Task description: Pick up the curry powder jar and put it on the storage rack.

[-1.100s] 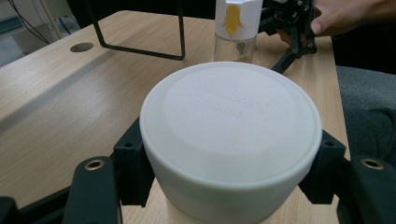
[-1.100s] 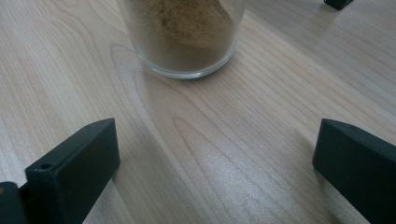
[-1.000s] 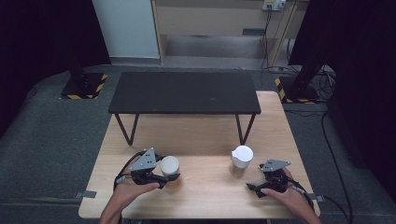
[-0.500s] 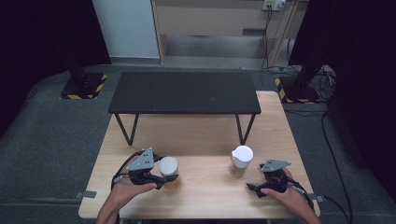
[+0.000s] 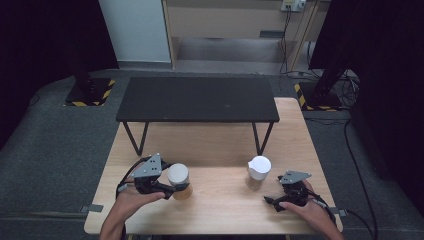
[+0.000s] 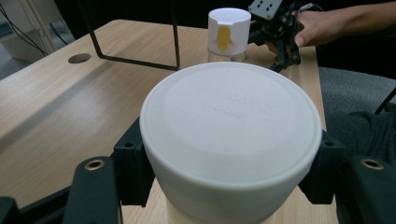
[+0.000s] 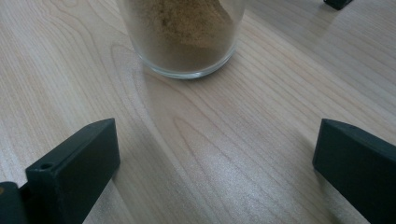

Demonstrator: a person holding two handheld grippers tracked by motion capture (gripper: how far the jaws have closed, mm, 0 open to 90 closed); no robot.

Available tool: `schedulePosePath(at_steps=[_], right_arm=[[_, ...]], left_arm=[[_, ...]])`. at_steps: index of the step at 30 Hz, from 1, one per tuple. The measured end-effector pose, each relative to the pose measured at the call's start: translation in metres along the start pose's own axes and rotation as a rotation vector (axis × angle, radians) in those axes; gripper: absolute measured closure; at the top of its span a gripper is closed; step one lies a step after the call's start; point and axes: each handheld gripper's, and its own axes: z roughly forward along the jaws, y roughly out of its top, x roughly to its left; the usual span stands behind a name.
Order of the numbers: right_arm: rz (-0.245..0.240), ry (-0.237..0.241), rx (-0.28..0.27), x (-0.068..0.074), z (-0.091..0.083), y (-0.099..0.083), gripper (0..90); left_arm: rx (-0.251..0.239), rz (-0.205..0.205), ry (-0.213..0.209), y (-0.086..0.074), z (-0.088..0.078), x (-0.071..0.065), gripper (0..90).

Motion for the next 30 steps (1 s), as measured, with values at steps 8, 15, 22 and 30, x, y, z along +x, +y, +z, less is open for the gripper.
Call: schedulePosePath(at_steps=[8, 15, 22, 30], right_arm=[[0.0, 0.0, 0.0, 0.0, 0.0, 0.0, 1.3], [0.0, 0.0, 0.0, 0.0, 0.0, 0.0, 1.3], [0.0, 0.0, 0.0, 0.0, 0.0, 0.0, 1.3], [0.0, 0.0, 0.0, 0.0, 0.0, 0.0, 1.3]], left_arm=[[0.004, 0.018, -0.003, 0.022, -0.007, 0.003, 32.7], [-0.008, 0.037, -0.007, 0.045, -0.011, 0.007, 32.8], [-0.021, 0.041, -0.008, 0.065, -0.014, 0.016, 32.7], [-0.026, 0.047, 0.0, 0.085, -0.018, 0.024, 32.8]])
